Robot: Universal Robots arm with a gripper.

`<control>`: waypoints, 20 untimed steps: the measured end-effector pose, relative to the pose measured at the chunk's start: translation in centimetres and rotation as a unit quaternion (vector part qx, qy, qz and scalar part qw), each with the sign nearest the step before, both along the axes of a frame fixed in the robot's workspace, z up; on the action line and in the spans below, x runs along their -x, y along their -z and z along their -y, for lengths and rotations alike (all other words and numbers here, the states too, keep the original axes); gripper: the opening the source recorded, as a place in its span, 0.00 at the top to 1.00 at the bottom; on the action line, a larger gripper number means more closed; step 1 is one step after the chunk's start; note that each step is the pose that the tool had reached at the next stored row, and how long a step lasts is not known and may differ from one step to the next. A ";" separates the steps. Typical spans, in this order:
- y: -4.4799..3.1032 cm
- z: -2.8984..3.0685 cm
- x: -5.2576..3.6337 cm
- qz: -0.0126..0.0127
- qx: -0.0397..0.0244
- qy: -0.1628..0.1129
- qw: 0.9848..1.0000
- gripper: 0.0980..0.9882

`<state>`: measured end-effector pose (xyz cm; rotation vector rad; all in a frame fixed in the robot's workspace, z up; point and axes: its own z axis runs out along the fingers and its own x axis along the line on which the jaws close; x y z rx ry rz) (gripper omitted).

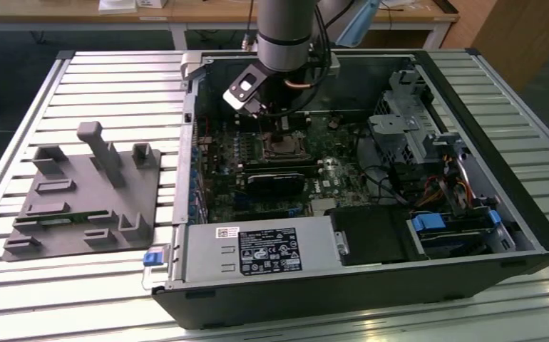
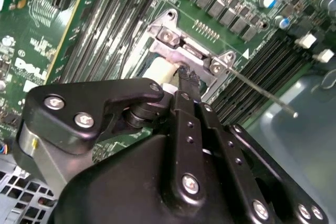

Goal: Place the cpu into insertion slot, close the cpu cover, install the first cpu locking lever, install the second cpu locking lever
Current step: 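Close the cpu cover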

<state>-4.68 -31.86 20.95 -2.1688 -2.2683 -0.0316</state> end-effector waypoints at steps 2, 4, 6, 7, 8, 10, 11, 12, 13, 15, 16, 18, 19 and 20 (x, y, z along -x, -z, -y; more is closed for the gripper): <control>0.15 0.00 0.17 0.000 0.000 0.000 1.000 0.99; 0.31 0.00 0.33 0.000 0.000 0.000 1.000 0.99; 0.51 0.00 0.49 0.000 0.000 0.000 1.000 0.99; 0.59 0.00 0.60 0.000 0.000 0.000 1.000 0.99; 0.68 0.00 0.66 0.000 0.000 0.000 1.000 0.99; 0.96 0.01 0.66 -0.001 0.000 0.000 1.000 0.99; 1.06 0.03 0.67 -0.001 0.001 0.000 1.000 0.99; 1.12 0.03 0.68 -0.001 0.001 0.000 1.000 0.99; 1.14 0.03 0.67 -0.001 0.001 0.000 1.000 0.99; 1.12 0.01 0.66 -0.001 0.001 0.000 1.000 0.99; 0.98 -0.02 0.64 0.000 0.000 0.000 1.000 0.99; 0.27 -0.01 0.65 -0.001 0.000 0.000 1.000 0.99; -0.12 0.00 0.66 -0.001 0.000 0.000 1.000 0.99; -0.33 0.00 0.66 -0.001 0.000 0.000 1.000 0.99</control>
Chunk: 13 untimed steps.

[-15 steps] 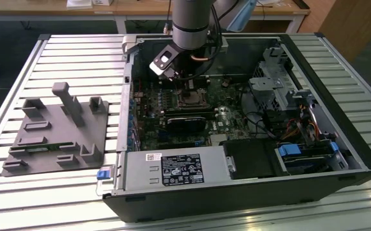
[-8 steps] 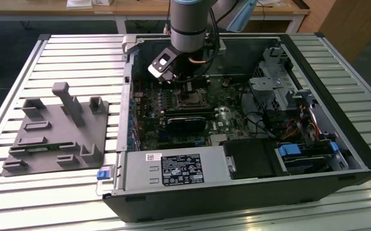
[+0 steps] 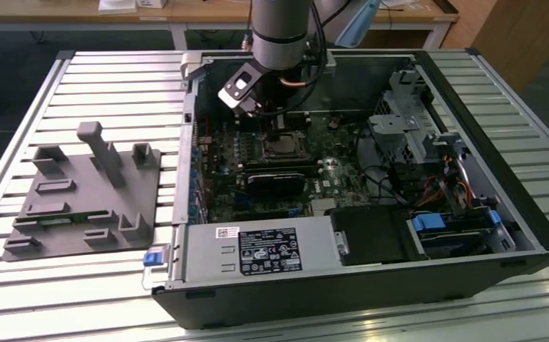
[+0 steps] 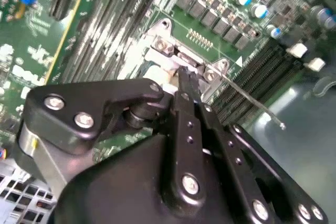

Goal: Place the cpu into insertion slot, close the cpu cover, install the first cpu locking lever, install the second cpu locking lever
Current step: 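Close the cpu cover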

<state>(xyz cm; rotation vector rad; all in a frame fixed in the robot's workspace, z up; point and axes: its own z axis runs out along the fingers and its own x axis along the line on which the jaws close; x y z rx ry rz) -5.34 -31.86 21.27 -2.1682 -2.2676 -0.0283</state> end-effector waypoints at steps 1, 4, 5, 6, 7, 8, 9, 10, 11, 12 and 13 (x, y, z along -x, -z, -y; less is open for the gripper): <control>-0.02 0.00 -0.02 0.000 0.000 0.000 1.000 0.99; -0.03 0.00 -0.31 -0.001 0.000 0.000 1.000 0.99; -0.03 0.00 -0.46 -0.001 0.000 0.000 1.000 0.99; -0.03 0.00 -0.60 -0.001 0.000 0.000 1.000 0.99; -0.03 0.00 -0.77 -0.001 0.000 0.000 1.000 0.99; -0.03 0.00 -0.90 -0.001 0.000 0.000 1.000 0.99; -0.03 0.00 -1.03 -0.001 0.000 0.000 1.000 0.99; -0.03 0.00 -1.16 -0.001 0.000 0.000 1.000 0.99; -0.03 0.00 -1.26 -0.001 0.000 0.000 1.000 0.99; -0.03 0.01 -1.31 -0.001 0.000 0.000 1.000 0.99; -0.03 0.00 -1.37 -0.001 0.000 0.000 1.000 0.99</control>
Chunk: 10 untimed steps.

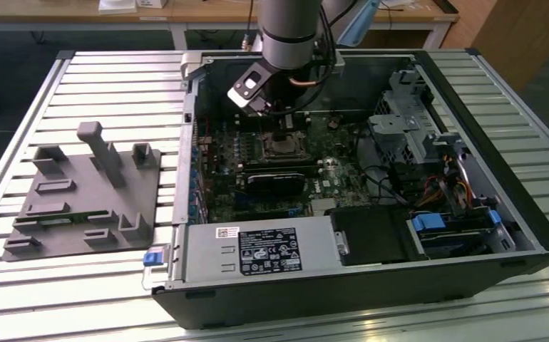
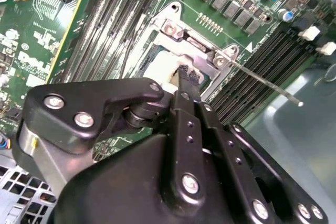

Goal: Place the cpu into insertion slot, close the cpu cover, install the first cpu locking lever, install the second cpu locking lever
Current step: 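Close the cpu cover, then install the first cpu locking lever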

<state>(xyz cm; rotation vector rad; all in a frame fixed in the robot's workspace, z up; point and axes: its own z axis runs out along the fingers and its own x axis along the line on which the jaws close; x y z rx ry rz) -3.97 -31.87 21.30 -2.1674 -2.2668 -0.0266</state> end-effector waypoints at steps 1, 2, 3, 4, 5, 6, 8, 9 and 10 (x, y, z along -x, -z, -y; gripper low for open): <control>0.00 0.00 -0.05 0.000 0.000 0.000 1.000 0.99; 0.00 0.00 -0.09 0.000 0.000 0.000 1.000 0.99; 0.00 0.00 -0.14 0.000 0.000 0.000 1.000 0.99; 0.00 0.00 -0.16 0.000 0.000 0.000 1.000 0.99; 0.00 0.00 -0.16 0.000 0.000 0.000 1.000 0.99; 0.00 0.00 -0.17 0.000 0.000 0.000 1.000 0.99; 0.00 0.00 -0.17 0.000 0.000 0.000 1.000 0.99; 0.00 0.00 -0.17 0.000 0.000 0.000 1.000 0.99; -0.01 -0.01 -0.18 0.000 0.000 0.000 1.000 0.99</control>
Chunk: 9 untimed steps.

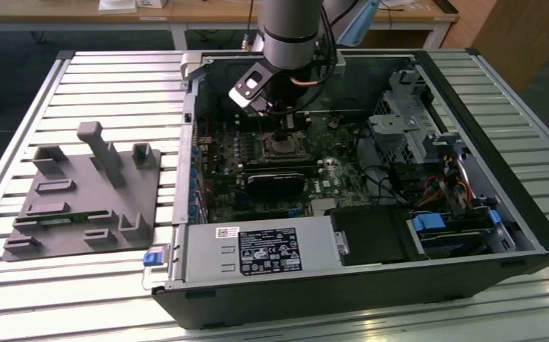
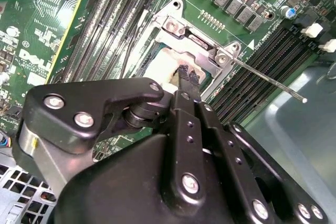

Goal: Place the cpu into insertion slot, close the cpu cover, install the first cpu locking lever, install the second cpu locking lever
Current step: 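Install the first cpu locking lever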

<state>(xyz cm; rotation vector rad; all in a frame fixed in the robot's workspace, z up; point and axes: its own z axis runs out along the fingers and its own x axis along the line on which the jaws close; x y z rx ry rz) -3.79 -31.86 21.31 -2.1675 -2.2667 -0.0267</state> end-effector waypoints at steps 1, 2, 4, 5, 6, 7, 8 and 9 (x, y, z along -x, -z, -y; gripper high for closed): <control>-0.04 0.00 0.00 0.000 0.000 0.000 1.000 0.99; -0.11 0.00 0.00 0.000 0.000 0.000 1.000 0.99; -0.28 0.00 0.00 0.000 0.000 0.000 1.000 0.99; -0.40 0.00 0.00 0.000 0.000 0.000 1.000 0.99; -0.54 0.00 0.00 0.000 0.000 0.000 1.000 0.99; -0.68 0.00 0.00 0.000 0.000 0.000 1.000 0.99; -0.86 0.00 0.00 0.000 0.000 0.000 1.000 0.99; -1.09 0.00 0.00 0.000 0.000 0.000 1.000 0.99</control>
